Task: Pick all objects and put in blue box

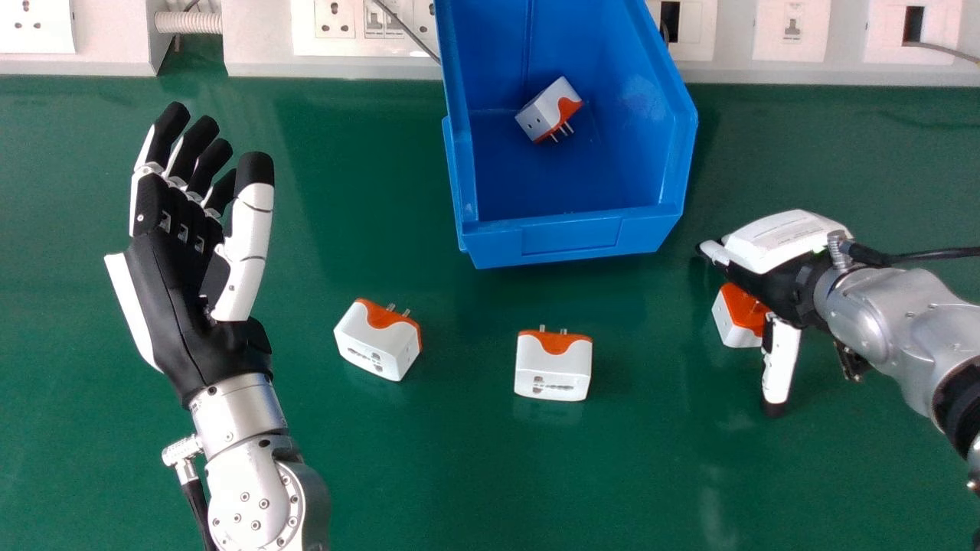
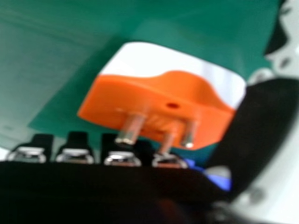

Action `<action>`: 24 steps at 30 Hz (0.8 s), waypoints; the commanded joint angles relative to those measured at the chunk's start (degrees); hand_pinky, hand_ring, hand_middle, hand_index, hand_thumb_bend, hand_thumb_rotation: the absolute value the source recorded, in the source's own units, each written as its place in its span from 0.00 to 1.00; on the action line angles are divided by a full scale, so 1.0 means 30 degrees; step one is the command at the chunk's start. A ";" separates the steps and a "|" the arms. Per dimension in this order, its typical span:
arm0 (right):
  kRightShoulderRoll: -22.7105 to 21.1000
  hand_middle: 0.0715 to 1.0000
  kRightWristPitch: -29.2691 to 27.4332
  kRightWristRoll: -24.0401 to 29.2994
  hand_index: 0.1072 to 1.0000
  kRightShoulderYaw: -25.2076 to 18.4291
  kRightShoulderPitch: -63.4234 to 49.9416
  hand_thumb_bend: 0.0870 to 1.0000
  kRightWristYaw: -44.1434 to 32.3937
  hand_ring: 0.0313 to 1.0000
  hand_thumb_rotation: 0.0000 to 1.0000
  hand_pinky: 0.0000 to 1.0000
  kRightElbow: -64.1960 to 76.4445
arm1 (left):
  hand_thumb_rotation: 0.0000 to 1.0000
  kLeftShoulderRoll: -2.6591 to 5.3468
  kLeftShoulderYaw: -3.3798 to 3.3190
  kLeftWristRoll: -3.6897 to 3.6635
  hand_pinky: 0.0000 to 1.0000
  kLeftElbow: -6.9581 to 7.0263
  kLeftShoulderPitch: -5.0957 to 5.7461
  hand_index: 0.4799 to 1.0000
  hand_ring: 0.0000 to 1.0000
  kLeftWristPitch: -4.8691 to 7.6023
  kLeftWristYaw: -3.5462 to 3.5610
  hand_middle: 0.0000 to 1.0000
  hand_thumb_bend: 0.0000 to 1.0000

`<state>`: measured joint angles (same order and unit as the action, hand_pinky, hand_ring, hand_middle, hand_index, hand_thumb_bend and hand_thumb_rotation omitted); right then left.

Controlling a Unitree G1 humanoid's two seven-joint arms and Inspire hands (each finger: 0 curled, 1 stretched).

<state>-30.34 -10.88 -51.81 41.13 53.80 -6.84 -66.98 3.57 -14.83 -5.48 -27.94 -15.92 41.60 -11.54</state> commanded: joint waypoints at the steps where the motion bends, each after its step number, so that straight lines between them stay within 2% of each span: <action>1: 0.0066 1.00 -0.0031 -0.0310 1.00 0.0303 -0.0384 1.00 0.0198 1.00 0.24 1.00 -0.0558 | 0.40 -0.0085 0.0132 0.0197 0.77 0.0405 -0.0189 0.64 0.80 0.0178 0.0009 0.81 0.70; 6: 0.0098 1.00 0.0086 -0.0202 1.00 0.0268 -0.0322 1.00 0.0312 1.00 0.24 1.00 -0.0542 | 0.40 -0.0092 0.0128 0.0224 0.77 0.0199 -0.0327 0.64 0.80 0.0253 -0.0011 0.81 0.70; 8: 0.0141 1.00 0.0127 -0.0220 1.00 0.0282 -0.0263 1.00 0.0353 1.00 0.23 1.00 -0.0551 | 0.40 -0.0078 0.0131 0.0168 0.77 0.0204 -0.0320 0.64 0.80 0.0305 0.0039 0.81 0.70; 13: 0.0390 1.00 0.0386 -0.0054 1.00 0.0065 -0.0226 1.00 0.1241 1.00 0.23 0.99 -0.0778 | 0.40 -0.0079 0.0113 0.0199 0.77 0.0298 -0.0296 0.64 0.79 0.0249 -0.0023 0.81 0.70; 15: 0.0470 1.00 0.0666 0.0048 1.00 -0.0084 -0.0320 1.00 0.1763 1.00 0.23 0.99 -0.0807 | 0.40 -0.0105 0.0120 0.0177 0.77 0.0255 -0.0257 0.64 0.79 0.0332 0.0054 0.81 0.70; 16: 0.0456 0.97 0.0766 0.0003 0.96 -0.0084 -0.0384 1.00 0.2193 0.97 0.20 0.94 -0.0789 | 0.40 -0.0112 0.0124 0.0151 0.77 0.0243 -0.0242 0.64 0.79 0.0363 0.0098 0.81 0.69; 18: 0.0459 0.97 0.1049 -0.0126 0.96 -0.0076 -0.0546 1.00 0.3279 0.97 0.20 0.94 -0.0733 | 0.40 -0.0110 0.0132 0.0182 0.77 0.0270 -0.0227 0.64 0.79 0.0366 0.0088 0.81 0.69; 19: 0.0472 0.86 0.1165 -0.0170 0.90 -0.0062 -0.0597 0.91 0.3641 0.85 0.16 0.83 -0.0728 | 0.40 -0.0107 0.0136 0.0202 0.77 0.0289 -0.0216 0.64 0.79 0.0364 0.0078 0.81 0.69; 22: 0.0471 0.86 0.1300 -0.0163 0.90 -0.0070 -0.0719 0.91 0.4378 0.85 0.16 0.83 -0.0810 | 0.40 -0.0110 0.0135 0.0232 0.77 0.0289 -0.0206 0.64 0.79 0.0373 0.0067 0.81 0.69; 23: 0.0478 0.78 0.1333 -0.0120 0.81 -0.0097 -0.0720 0.82 0.4424 0.76 0.13 0.73 -0.0826 | 0.40 -0.0107 0.0141 0.0245 0.77 0.0300 -0.0187 0.64 0.79 0.0377 0.0063 0.81 0.69; 24: 0.0487 0.78 0.1356 -0.0089 0.81 -0.0113 -0.0715 0.82 0.4433 0.76 0.13 0.73 -0.0837 | 0.40 -0.0105 0.0146 0.0253 0.77 0.0310 -0.0170 0.64 0.79 0.0381 0.0059 0.81 0.69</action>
<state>-28.42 -9.36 -51.62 40.99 52.67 4.01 -68.71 3.57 -14.80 -5.47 -27.96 -16.01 41.69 -11.43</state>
